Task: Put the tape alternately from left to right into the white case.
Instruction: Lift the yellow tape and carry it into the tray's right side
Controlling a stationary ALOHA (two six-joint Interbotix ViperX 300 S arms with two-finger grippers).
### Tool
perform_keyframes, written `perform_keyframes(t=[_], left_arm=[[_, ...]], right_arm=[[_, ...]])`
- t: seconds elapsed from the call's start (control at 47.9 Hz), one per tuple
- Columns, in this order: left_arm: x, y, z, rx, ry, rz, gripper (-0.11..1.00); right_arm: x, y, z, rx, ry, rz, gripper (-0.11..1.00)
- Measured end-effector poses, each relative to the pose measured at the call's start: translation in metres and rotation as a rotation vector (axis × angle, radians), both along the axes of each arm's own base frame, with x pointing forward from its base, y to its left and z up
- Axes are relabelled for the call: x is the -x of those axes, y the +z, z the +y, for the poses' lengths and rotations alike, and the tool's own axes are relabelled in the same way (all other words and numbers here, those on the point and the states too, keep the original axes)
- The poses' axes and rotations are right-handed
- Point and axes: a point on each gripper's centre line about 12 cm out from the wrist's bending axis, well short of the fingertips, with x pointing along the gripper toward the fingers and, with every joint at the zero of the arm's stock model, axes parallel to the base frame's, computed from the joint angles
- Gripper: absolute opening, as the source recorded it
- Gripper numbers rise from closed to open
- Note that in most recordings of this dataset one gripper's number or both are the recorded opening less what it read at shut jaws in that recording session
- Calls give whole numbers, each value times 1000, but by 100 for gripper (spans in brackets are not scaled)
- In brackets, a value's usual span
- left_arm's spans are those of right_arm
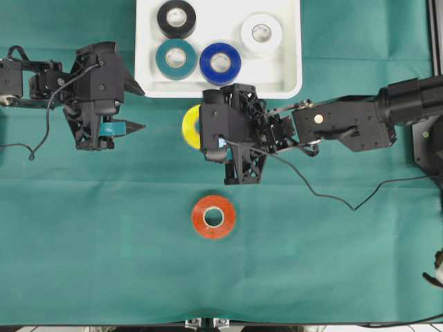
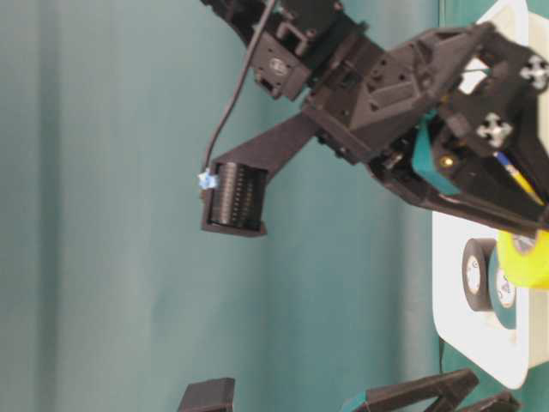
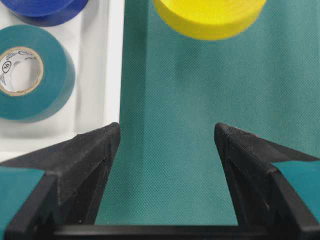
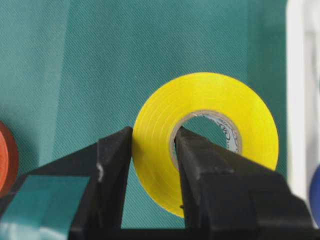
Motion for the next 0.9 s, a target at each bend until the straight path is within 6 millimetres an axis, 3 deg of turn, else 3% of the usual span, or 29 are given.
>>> perform_keyframes(t=[0.292,0.563,0.897], left_arm=[[0,0,0,-1,-1,0,92],[0,0,0,-2,-2,0,92],[0,0,0,-1,-1,-1,92]], right_arm=[[4,-3,-2,9,-11,32,28],[19,8,-7,32,-38,75,28],[41,14,-31,31,-100,83,28]])
